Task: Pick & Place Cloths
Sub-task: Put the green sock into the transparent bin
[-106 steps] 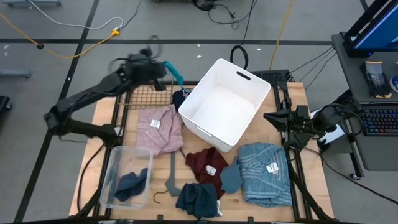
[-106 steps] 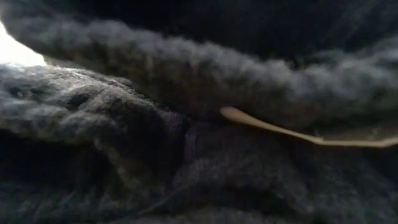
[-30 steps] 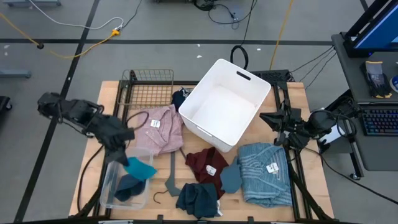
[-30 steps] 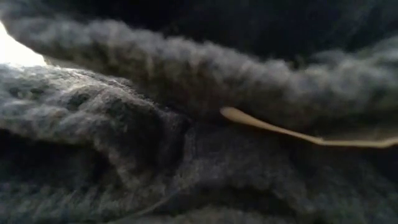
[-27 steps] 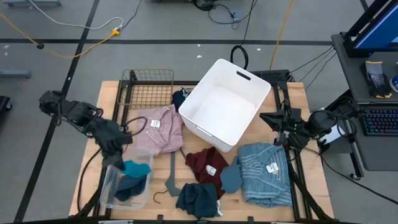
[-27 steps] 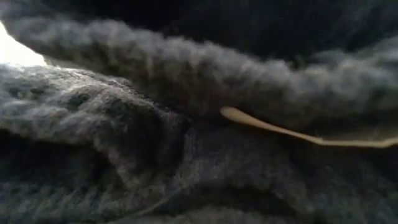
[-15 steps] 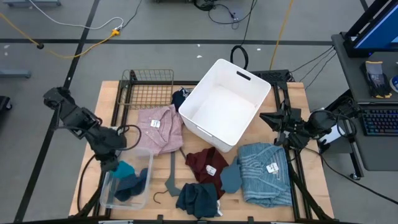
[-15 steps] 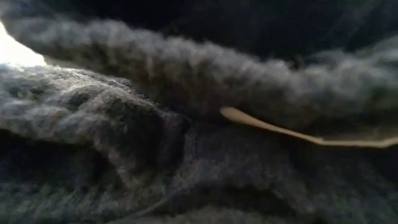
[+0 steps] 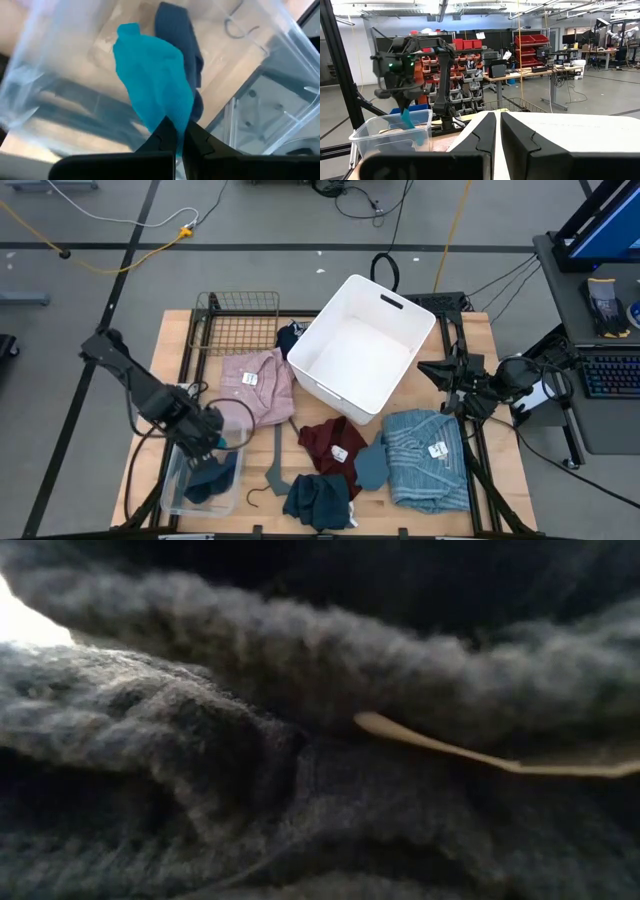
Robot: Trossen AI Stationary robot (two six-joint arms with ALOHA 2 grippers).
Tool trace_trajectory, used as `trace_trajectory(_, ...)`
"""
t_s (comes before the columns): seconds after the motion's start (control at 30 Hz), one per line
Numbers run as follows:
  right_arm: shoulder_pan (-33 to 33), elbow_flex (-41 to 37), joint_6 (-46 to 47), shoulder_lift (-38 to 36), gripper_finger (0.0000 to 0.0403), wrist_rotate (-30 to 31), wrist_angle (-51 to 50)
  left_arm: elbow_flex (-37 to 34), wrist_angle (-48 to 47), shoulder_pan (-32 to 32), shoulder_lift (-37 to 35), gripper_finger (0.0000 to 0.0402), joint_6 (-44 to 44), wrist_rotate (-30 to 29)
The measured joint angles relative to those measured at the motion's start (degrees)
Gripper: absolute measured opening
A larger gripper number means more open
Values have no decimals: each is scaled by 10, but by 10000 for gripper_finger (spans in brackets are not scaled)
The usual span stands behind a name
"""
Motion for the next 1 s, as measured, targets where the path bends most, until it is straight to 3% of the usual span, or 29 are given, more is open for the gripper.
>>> trace_trajectory(0.27,0,0,0,0,20,0,0,0,11,-19,57,3,7,1)
trace_trajectory(0.67,0,0,1,0,20,0,0,0,10,-33,108,11,-29,-79)
trace_trajectory(0.8,0,0,1,0,20,0,0,0,13,-33,109,40,-39,-95)
trace_trajectory(1.0,0,0,44,0,20,0,0,0,22,-33,109,116,-44,-100)
